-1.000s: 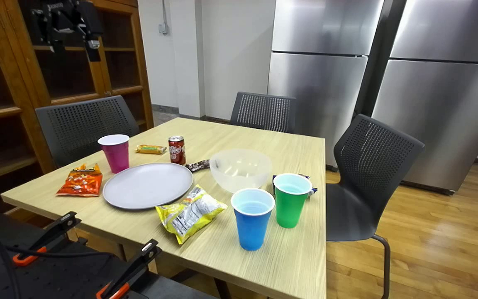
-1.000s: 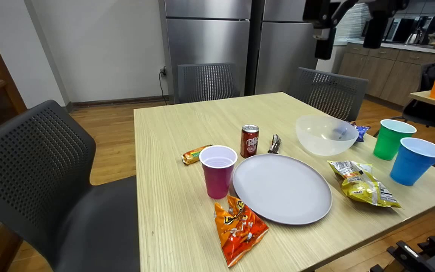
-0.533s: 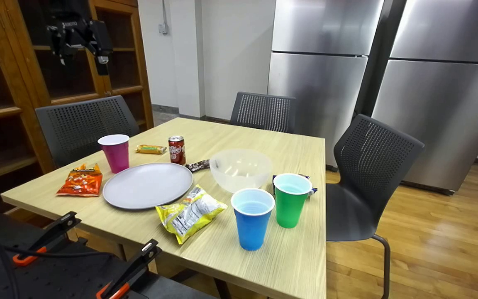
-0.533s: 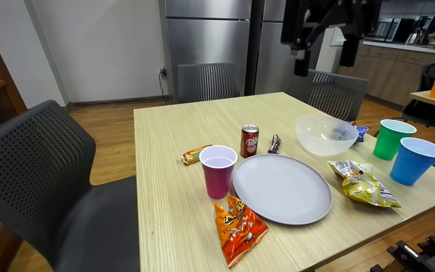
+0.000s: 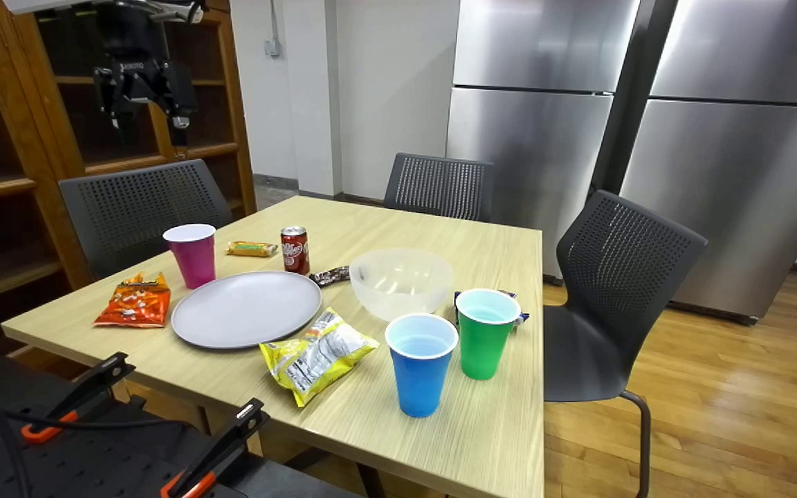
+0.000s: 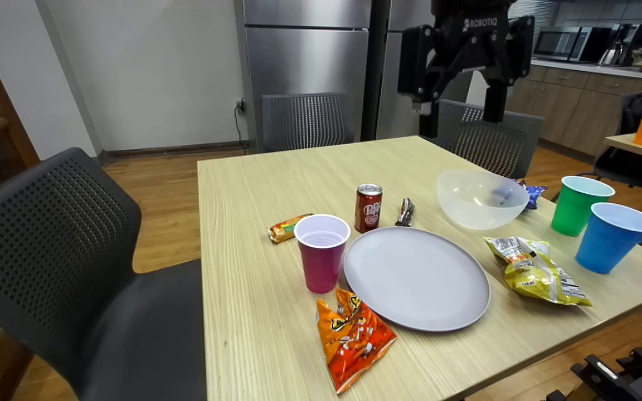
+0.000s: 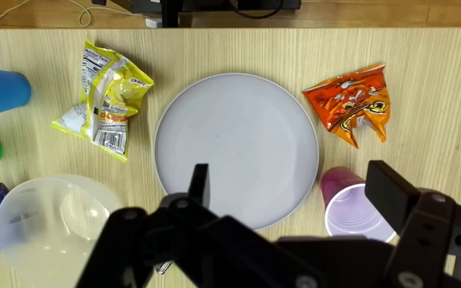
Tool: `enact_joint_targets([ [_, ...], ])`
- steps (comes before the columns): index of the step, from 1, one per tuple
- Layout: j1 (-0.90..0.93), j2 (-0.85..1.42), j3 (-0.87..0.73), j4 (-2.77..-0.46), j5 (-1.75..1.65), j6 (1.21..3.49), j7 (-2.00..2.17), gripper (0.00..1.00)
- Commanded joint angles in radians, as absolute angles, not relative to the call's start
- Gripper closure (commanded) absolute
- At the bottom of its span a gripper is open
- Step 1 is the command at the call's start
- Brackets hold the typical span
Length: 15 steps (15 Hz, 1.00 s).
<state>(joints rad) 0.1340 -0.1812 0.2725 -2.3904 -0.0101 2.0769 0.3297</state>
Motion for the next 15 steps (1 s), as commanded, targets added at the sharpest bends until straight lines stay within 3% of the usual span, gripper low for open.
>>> enact_joint_targets([
  [1,0.15,-0.181,0.256,-2.389,-0.013,2.076,0.332,0.0],
  [15,0.145,-0.108,0.249,-2.35,-0.029,2.1,0.34,0.0],
])
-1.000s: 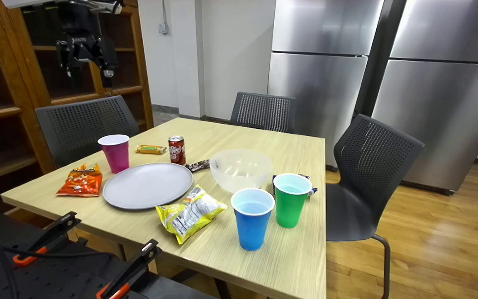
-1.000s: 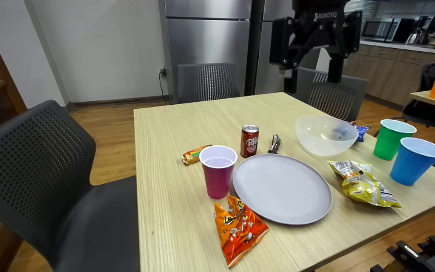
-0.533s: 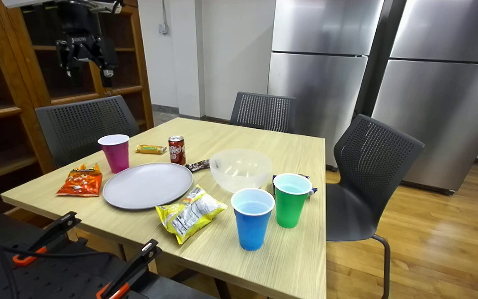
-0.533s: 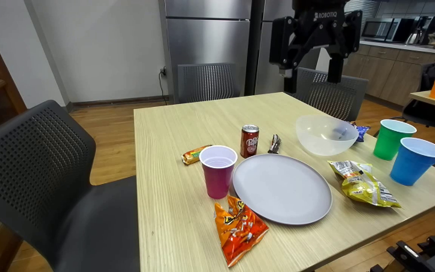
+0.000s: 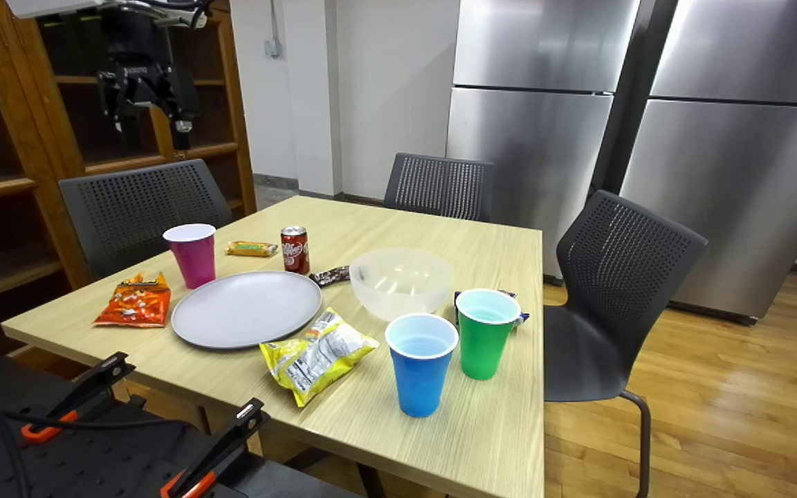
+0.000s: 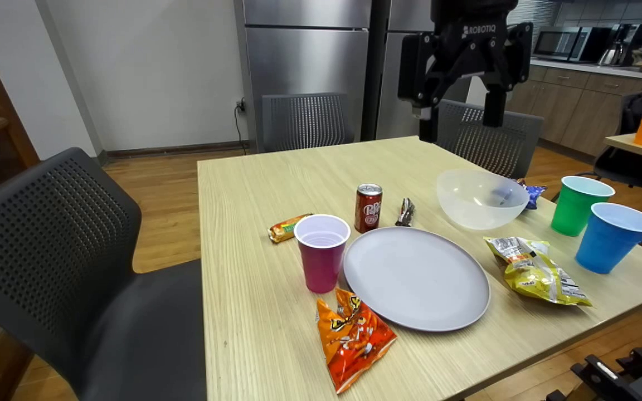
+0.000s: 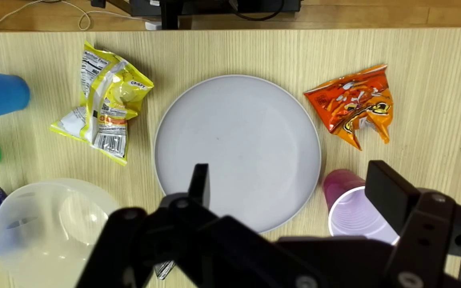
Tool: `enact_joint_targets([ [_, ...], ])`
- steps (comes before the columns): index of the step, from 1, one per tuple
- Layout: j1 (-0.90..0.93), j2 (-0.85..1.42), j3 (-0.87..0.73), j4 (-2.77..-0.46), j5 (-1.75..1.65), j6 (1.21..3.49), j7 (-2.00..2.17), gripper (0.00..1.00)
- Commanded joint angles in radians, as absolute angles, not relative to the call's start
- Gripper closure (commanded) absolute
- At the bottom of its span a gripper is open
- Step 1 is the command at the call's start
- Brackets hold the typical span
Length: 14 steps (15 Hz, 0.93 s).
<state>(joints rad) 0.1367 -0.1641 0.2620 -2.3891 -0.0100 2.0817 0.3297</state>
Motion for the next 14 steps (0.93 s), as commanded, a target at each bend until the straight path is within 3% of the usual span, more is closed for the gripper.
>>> enact_joint_targets([
  [1,0.144,-0.082,0.245,-2.334,-0.031,2.107,0.335,0.0],
  [14,0.197,0.294,0.195,-2.04,-0.061,2.102,0.303,0.0],
])
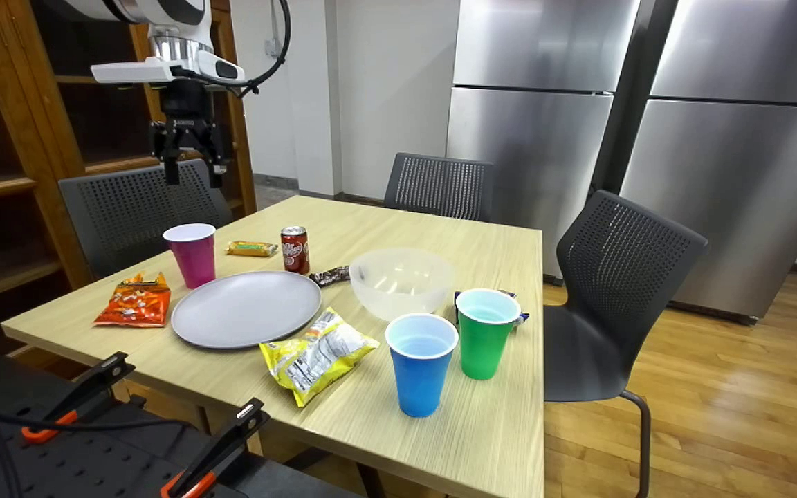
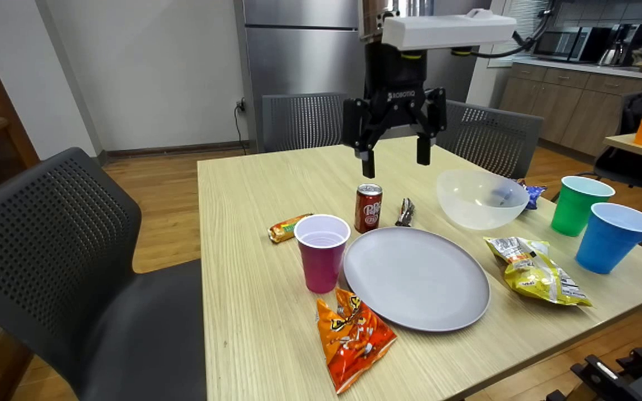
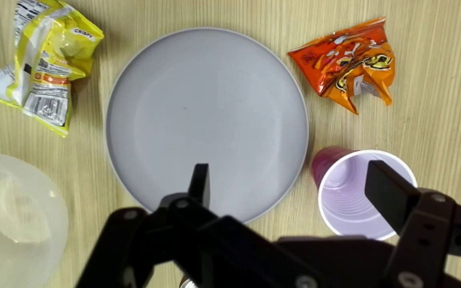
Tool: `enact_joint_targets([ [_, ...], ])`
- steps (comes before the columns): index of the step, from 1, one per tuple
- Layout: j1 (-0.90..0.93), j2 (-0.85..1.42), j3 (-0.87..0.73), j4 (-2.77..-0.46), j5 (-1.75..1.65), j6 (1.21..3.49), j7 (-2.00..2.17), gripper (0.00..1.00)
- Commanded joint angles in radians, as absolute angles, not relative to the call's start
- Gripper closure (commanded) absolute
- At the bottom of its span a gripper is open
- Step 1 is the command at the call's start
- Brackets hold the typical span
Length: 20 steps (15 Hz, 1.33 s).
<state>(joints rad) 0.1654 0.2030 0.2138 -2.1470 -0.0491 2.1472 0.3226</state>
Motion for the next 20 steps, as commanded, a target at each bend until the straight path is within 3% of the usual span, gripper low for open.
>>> enact_joint_targets([
  [1,0.207,0.321,0.193,-2.013,-0.061,2.094,0.3,0.0],
  [20,0.293,0.689,0.125,-1.625,-0.045,1.857,0.301,0.0],
])
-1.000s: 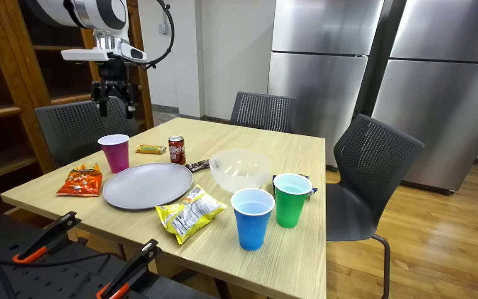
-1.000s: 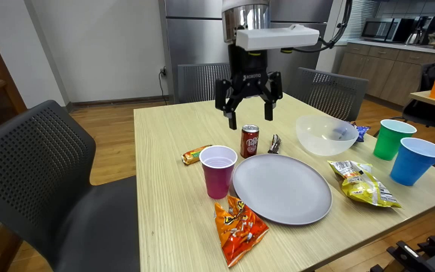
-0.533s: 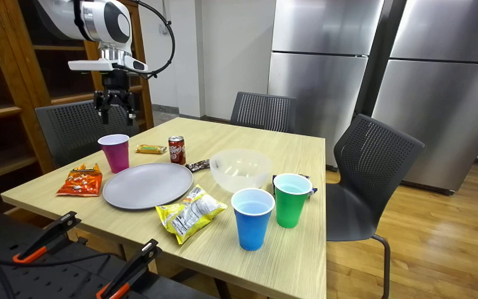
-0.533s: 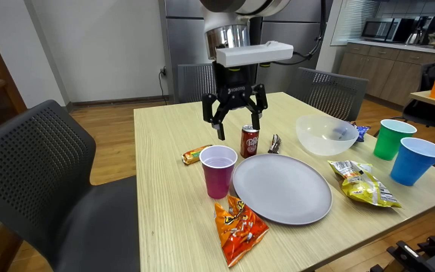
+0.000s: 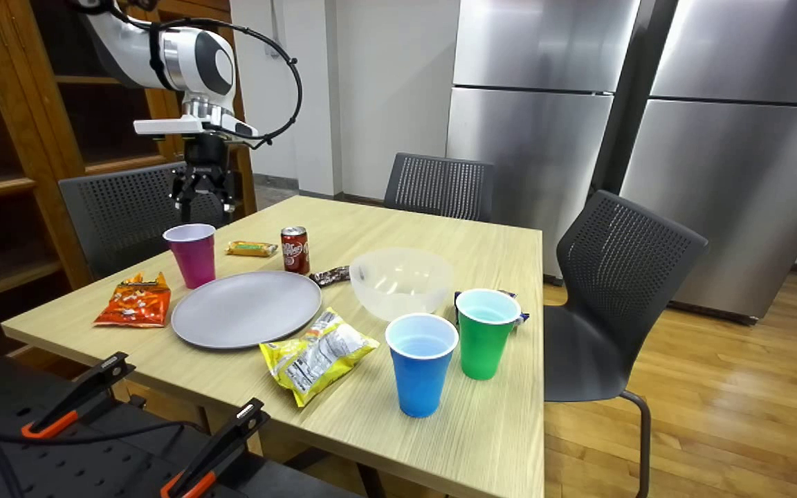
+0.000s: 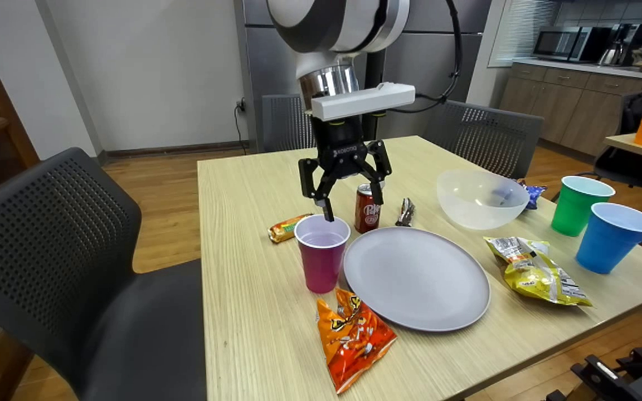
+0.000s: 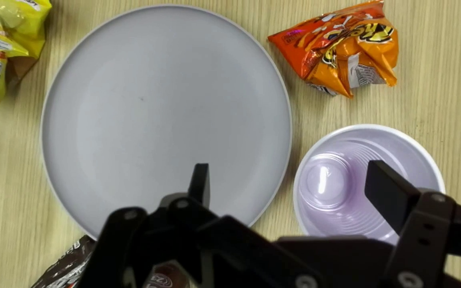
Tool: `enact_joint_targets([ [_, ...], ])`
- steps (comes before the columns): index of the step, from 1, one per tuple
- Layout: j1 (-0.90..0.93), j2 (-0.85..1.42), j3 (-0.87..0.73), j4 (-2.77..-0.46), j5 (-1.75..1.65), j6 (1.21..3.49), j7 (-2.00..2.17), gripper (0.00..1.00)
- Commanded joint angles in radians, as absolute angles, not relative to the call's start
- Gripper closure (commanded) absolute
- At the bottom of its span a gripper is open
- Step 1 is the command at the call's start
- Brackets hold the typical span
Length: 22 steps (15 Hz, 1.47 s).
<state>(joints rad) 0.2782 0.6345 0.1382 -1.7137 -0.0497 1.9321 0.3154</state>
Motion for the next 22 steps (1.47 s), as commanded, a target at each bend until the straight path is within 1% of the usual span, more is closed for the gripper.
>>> enact_joint_targets([
  [1,0.293,0.702,0.124,-1.612,-0.045,1.846,0.3,0.0],
  [9,0.303,0.76,0.121,-1.557,-0.051,1.818,0.294,0.0],
  [15,0.306,0.764,0.112,-1.578,-0.06,1.904,0.294,0.0],
  [22,0.3,0.771,0.104,-1.627,-0.061,2.082,0.269,0.0],
])
